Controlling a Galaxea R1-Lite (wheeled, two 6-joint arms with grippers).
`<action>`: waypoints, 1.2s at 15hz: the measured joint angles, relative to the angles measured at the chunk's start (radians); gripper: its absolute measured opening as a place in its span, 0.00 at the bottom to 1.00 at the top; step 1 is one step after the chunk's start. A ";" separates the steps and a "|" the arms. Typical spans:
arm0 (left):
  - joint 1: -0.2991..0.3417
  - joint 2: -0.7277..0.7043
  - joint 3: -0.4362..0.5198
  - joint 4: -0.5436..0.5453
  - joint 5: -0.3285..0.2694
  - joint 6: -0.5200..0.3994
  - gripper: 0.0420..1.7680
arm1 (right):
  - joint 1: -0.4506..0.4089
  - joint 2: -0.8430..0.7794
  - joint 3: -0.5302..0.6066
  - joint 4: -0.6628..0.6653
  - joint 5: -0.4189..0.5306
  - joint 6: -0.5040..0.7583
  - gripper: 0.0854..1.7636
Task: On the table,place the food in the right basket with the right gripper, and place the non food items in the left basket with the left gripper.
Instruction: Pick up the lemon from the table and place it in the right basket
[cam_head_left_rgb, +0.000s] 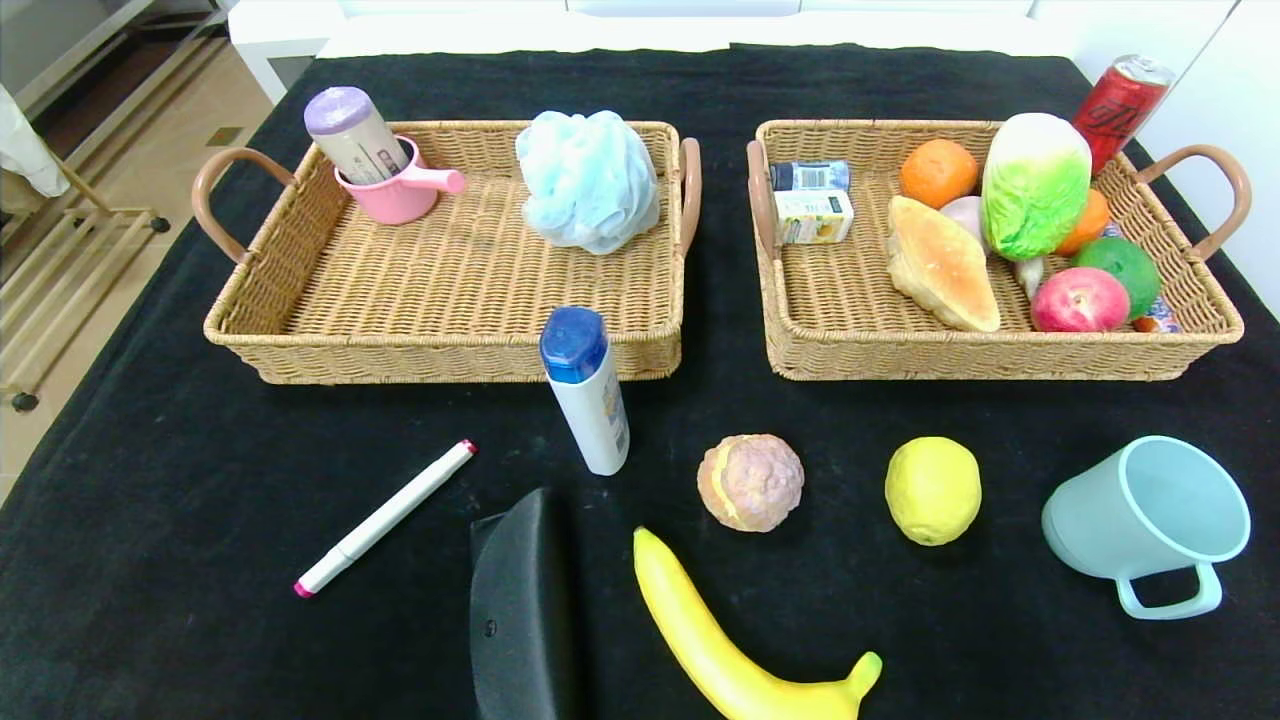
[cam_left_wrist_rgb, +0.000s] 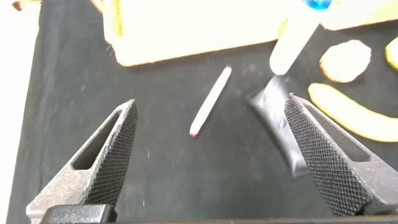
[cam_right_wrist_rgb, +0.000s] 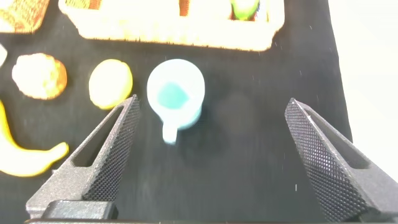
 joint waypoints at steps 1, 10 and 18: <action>-0.013 0.049 -0.043 0.000 -0.003 0.001 0.97 | 0.001 0.066 -0.051 0.001 0.001 -0.001 0.97; -0.085 0.447 -0.310 -0.002 -0.121 0.051 0.97 | 0.164 0.504 -0.369 0.001 -0.013 -0.008 0.97; -0.229 0.636 -0.379 -0.005 -0.121 0.169 0.97 | 0.415 0.699 -0.458 0.003 -0.152 0.031 0.97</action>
